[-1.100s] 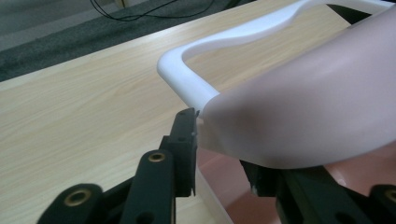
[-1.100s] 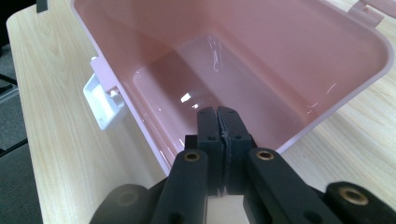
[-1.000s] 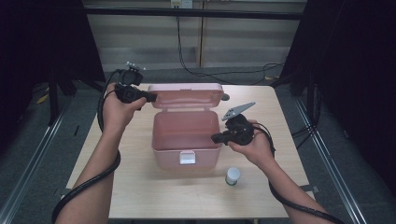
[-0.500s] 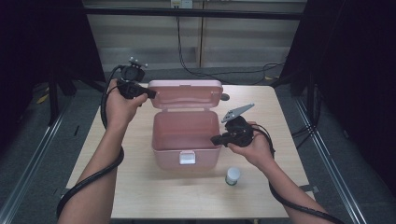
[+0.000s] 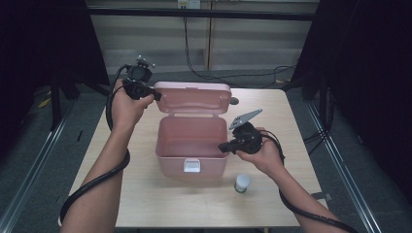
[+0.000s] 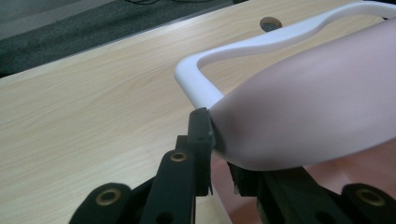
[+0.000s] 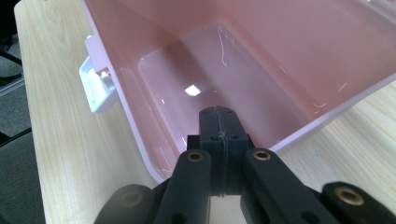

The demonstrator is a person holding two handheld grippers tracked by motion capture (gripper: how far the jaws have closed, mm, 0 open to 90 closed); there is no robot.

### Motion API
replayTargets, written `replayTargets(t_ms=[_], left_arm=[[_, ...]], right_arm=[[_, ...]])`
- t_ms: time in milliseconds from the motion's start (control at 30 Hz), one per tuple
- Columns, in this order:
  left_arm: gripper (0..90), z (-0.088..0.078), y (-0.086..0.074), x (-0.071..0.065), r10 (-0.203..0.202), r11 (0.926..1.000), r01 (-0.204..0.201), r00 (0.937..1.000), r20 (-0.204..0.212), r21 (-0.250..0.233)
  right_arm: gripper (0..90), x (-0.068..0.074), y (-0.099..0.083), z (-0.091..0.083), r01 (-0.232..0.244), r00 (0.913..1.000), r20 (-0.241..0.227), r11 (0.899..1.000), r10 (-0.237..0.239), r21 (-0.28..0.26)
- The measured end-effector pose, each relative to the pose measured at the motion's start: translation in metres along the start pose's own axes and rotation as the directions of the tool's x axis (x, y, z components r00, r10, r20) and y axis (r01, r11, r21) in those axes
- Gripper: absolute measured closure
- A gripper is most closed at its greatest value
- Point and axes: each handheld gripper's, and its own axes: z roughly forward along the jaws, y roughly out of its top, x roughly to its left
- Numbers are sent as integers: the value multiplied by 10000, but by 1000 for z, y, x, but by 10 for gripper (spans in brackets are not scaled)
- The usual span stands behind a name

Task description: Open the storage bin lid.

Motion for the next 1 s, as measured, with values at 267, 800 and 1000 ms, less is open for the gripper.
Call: replayTargets(t_ms=[267,800,1000], left_arm=[[810,-4,0,3,-151,9997,153,9998,-107,167],[822,3,8,6,-375,9993,375,9988,-302,-12],[824,6,11,8,-482,9988,482,9985,-265,-8]], right_arm=[[900,2,-2,2,165,9998,-141,9998,-166,-61],[900,7,-3,7,465,9986,-235,9989,-464,64],[900,8,-5,6,586,9980,-250,9983,-585,32]])
